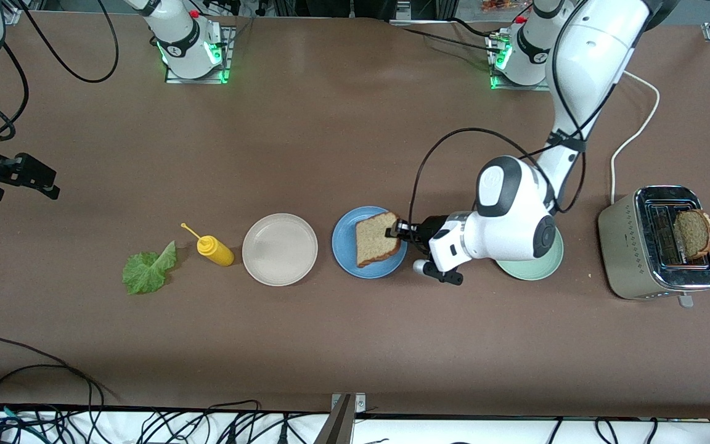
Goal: Make sandwich in blue plate with both arms
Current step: 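Lower the bread onto the blue plate and open the left gripper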
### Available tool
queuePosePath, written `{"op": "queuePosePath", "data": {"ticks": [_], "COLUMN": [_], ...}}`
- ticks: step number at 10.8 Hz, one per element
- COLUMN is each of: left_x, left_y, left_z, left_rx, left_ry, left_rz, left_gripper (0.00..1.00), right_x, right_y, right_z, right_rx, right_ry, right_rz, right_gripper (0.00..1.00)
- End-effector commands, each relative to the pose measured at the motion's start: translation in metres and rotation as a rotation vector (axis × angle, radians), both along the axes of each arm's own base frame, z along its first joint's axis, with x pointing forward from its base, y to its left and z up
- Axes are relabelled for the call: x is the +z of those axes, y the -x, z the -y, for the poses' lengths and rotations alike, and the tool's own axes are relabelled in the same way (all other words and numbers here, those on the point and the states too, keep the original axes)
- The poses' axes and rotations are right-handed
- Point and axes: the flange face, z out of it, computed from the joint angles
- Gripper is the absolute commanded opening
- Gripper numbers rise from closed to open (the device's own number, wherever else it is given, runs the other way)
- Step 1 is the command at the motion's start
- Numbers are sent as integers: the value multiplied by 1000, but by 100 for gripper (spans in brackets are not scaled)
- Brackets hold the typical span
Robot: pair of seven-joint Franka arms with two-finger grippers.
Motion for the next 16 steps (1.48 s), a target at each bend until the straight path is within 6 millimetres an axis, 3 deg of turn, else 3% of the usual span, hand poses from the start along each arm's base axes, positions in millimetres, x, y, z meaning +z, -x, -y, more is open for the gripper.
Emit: {"op": "queuePosePath", "data": {"ticks": [1,8,9,10,14,16], "left_x": [-27,-83,-83,-83,-86,-68], "left_y": [1,15,18,18,13,6], "left_z": [17,11,16,16,-14,-35], "left_rx": [61,-24,-21,-7,-73,-169], "left_ry": [80,97,119,134,142,37], "left_rz": [-62,-59,-64,-72,-22,45], "left_gripper": [2,4,17,99,100,100], "right_x": [5,-3,-9,-9,-30,-43], "right_y": [-2,-5,-6,-6,-4,-5], "right_z": [2,4,3,3,3,1], "right_rx": [-1,-1,2,4,2,55], "right_ry": [-13,-12,-10,-8,-10,-4], "right_rz": [7,-6,-25,-27,-97,-130], "right_gripper": [100,100,100,100,100,100]}}
